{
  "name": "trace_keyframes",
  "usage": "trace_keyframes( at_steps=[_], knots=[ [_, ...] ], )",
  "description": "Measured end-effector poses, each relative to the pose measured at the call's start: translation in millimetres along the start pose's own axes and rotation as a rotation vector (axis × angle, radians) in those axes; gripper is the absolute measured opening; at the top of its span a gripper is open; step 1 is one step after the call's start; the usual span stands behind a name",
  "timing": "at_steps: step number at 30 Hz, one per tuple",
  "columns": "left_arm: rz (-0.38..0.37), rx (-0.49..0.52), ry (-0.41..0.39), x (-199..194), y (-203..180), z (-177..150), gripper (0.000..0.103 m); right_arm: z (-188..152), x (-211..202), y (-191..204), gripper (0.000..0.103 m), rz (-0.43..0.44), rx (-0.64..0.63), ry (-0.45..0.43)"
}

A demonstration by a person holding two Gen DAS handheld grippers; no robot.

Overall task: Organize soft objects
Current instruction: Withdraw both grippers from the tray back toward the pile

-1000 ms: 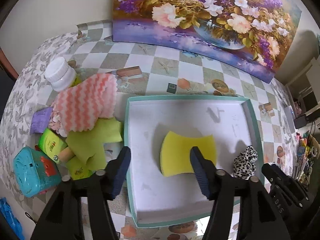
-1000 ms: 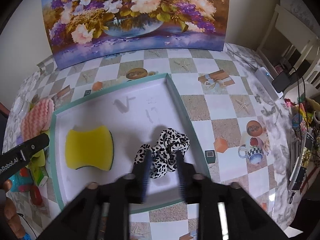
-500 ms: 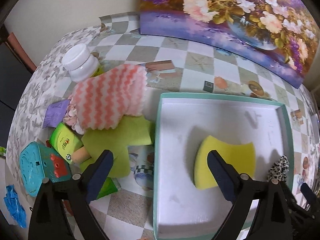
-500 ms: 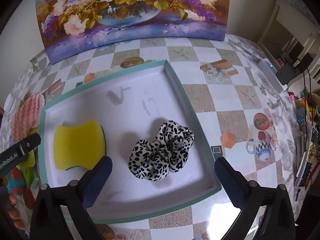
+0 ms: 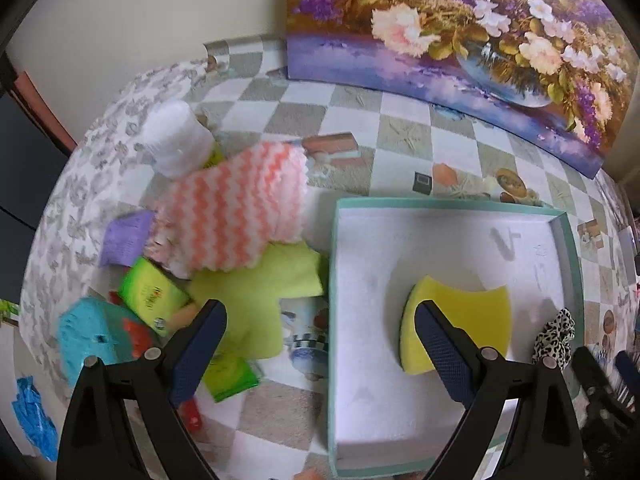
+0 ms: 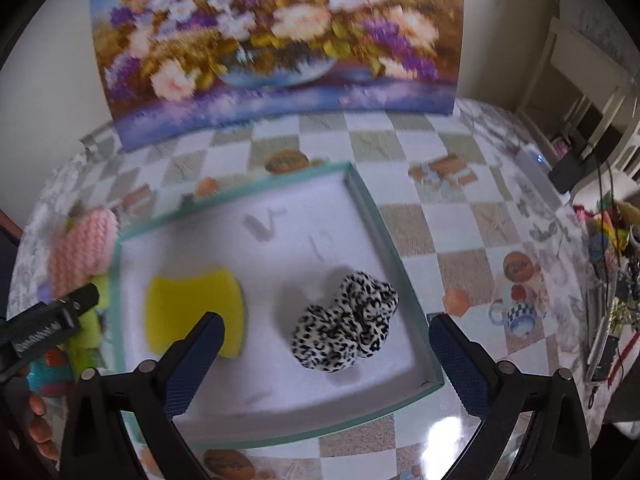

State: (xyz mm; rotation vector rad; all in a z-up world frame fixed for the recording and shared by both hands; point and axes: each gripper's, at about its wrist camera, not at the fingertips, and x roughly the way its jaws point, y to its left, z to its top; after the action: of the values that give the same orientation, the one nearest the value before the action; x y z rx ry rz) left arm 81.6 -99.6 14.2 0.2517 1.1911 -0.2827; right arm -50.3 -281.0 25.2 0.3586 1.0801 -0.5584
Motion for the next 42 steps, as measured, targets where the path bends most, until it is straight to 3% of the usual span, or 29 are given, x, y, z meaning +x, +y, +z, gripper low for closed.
trace_keyframes(
  at_steps=[3, 10, 22, 33, 42],
  knots=[
    [0.019, 0.008, -0.017, -14.8, 8.6, 3.3, 0.095, 2.6, -20.7, 10.6, 0.103, -0.015, -0.028, -0.022],
    [0.022, 0.008, -0.069, -47.0, 31.0, 5.0, 0.095, -6.4, -33.8, 39.2, 0.103, -0.022, -0.103, 0.021],
    [0.076, -0.005, -0.119, -69.9, 82.7, -8.2, 0.095, -24.3, -29.3, 102.6, 0.103, 0.089, -0.186, 0.069],
    [0.098, -0.169, -0.042, -43.1, 162.7, -10.5, 0.095, -39.8, -15.7, 163.2, 0.103, 0.160, -0.285, 0.106],
    [0.073, -0.207, 0.044, -13.1, 184.3, -10.7, 0.095, -54.1, 12.8, 206.1, 0.103, 0.216, -0.334, 0.192]
  ],
)
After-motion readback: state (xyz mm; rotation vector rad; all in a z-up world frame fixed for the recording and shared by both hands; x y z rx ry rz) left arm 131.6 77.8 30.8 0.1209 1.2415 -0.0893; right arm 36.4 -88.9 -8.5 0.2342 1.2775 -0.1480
